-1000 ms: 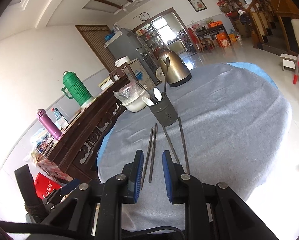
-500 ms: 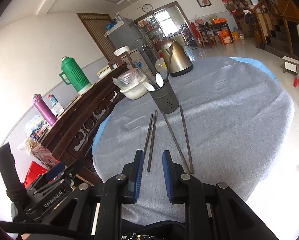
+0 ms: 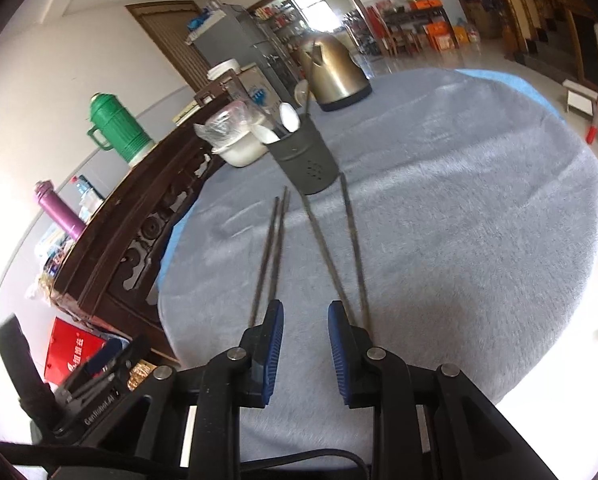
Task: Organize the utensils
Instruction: 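Move both tools toward the dark chopsticks lying on the cloth, then close the right tool on a dark chopstick while the left tool grasps another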
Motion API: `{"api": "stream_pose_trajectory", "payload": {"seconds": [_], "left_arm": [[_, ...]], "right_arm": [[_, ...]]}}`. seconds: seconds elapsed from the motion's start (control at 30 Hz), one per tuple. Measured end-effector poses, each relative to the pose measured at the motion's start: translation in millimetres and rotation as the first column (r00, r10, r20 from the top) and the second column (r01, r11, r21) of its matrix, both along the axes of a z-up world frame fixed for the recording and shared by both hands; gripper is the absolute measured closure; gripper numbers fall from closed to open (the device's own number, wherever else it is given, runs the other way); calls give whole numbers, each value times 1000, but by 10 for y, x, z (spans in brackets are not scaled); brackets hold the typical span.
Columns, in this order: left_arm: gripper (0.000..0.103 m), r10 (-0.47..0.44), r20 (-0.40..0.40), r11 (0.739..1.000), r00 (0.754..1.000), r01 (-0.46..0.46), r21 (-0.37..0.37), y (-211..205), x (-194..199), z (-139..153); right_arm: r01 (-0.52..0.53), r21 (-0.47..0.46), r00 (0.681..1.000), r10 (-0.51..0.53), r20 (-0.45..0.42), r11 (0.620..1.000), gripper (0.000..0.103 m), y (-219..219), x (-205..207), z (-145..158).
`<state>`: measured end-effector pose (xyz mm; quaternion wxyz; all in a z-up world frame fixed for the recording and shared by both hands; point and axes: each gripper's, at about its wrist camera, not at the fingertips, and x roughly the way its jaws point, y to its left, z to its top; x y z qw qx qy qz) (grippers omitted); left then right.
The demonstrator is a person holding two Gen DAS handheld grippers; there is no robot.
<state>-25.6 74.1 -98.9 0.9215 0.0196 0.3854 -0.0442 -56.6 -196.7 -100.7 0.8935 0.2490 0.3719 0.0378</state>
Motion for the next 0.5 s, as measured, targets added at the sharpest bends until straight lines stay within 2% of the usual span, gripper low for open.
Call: {"api": "stream_pose_trajectory", "payload": {"seconds": [0.23, 0.5], "left_arm": [[29, -41, -73, 999, 996, 42, 4, -174, 451, -138], [29, -132, -122, 991, 984, 135, 23, -432, 1404, -159]], "right_arm": [[3, 14, 997, -2, -74, 1000, 77, -254, 499, -41], [-47, -7, 985, 46, -165, 999, 77, -377, 1361, -48]]}}
